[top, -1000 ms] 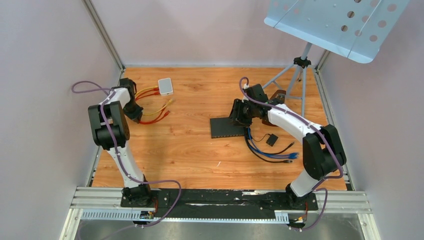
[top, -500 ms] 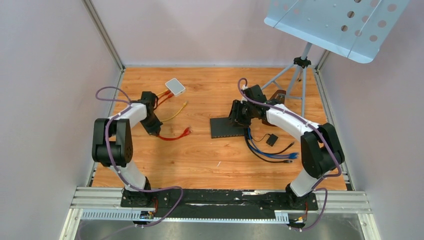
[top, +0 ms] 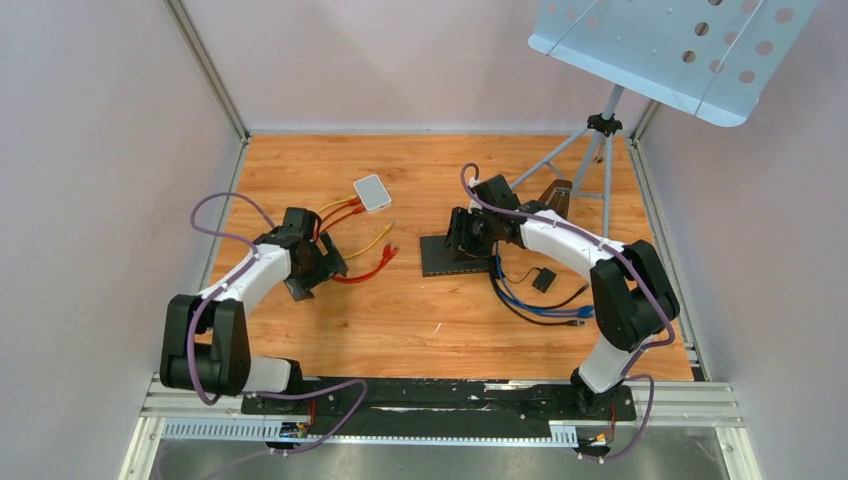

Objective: Pull the plug from the switch port
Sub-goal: Move the switch port to the center of the board.

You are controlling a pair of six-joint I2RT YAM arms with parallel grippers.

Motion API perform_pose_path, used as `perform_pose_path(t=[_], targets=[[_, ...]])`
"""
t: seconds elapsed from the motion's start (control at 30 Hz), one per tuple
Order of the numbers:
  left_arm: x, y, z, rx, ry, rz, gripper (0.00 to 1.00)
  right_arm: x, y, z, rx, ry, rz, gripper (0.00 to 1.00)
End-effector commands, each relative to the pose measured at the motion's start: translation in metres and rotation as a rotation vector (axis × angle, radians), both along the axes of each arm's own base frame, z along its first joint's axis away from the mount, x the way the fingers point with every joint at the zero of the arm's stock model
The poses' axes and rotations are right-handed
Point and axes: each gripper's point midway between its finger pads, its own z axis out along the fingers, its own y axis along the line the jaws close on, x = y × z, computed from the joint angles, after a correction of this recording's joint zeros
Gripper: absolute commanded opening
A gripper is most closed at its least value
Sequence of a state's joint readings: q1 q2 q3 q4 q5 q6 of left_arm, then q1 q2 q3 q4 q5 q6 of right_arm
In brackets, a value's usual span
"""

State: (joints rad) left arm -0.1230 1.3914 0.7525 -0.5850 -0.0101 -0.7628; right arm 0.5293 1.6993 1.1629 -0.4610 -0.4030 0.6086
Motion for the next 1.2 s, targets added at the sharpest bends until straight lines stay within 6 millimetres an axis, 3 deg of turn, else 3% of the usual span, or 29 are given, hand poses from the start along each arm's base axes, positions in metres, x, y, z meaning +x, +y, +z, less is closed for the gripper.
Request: perform_pose_path(t=[0.0,0.13,0.17,0.2,0.37,0.5,0.8,1.17], targets=[[0.022,0.021,0.045,0.116,-0.141,0.006,0.99,0.007,0.019,0.018,0.055,-0.048,0.03,0.46],[0.051,0.043,0.07,0.24,-0.168,-0.001,1.0,0.002,0.019,0.017,0.052,-0.043,0.037,0.46],[0.056,0.047,0.063,0.259,-0.133,-0.017,1.0,0.001,0.019,0.017,0.052,-0.044,0.037,0.46],[0.068,0.052,0.072,0.262,-0.143,-0.006,1.0,0.0,0.018,0.017,0.05,-0.044,0.037,0.46],[0.11,0.066,0.056,0.265,-0.091,-0.023,0.98,-0.002,0.015,0.017,0.042,-0.042,0.032,0.46],[0.128,0.068,0.04,0.242,-0.047,-0.064,0.9,-0.005,0.013,0.016,0.038,-0.038,0.027,0.46],[0.13,0.072,0.01,0.264,0.034,-0.104,0.77,-0.007,0.014,0.012,0.04,-0.017,0.027,0.46],[0.107,0.065,-0.003,0.221,0.076,-0.099,0.32,-0.006,0.017,0.011,0.046,-0.011,0.035,0.45]])
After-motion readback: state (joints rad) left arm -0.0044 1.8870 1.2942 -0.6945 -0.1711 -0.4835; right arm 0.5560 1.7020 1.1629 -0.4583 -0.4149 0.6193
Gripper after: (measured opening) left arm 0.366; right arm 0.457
